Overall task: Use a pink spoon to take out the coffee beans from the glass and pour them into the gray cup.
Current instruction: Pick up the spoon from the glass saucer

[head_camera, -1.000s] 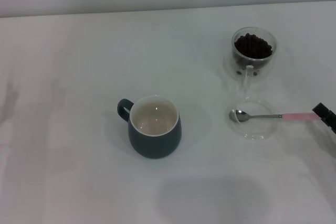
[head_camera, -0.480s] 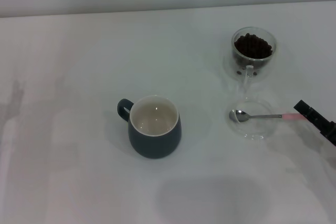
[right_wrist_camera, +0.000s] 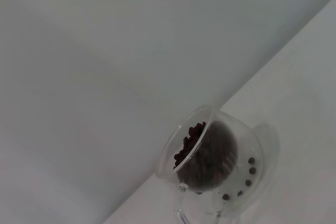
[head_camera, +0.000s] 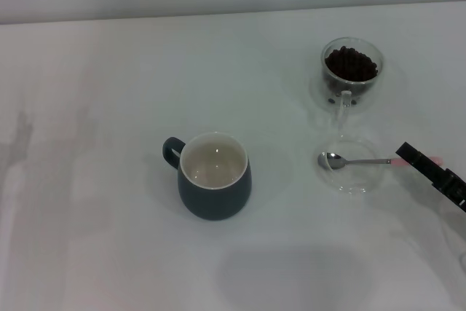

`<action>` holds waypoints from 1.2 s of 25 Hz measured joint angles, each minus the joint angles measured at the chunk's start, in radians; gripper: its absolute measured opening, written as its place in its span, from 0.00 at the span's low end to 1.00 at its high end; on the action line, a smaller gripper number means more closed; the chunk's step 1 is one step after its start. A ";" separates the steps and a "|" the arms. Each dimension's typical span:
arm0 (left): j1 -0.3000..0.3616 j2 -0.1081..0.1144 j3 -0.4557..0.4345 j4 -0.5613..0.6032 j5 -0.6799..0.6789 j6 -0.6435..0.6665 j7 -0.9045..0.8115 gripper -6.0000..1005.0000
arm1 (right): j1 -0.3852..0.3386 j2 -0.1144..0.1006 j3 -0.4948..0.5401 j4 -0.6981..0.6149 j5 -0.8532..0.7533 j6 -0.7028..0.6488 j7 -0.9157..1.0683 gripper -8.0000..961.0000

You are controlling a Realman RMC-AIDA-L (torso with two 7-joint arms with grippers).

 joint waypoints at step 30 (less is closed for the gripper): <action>-0.002 0.001 -0.004 0.005 0.000 -0.004 0.000 0.80 | -0.005 -0.023 0.014 -0.143 0.008 0.080 0.108 0.17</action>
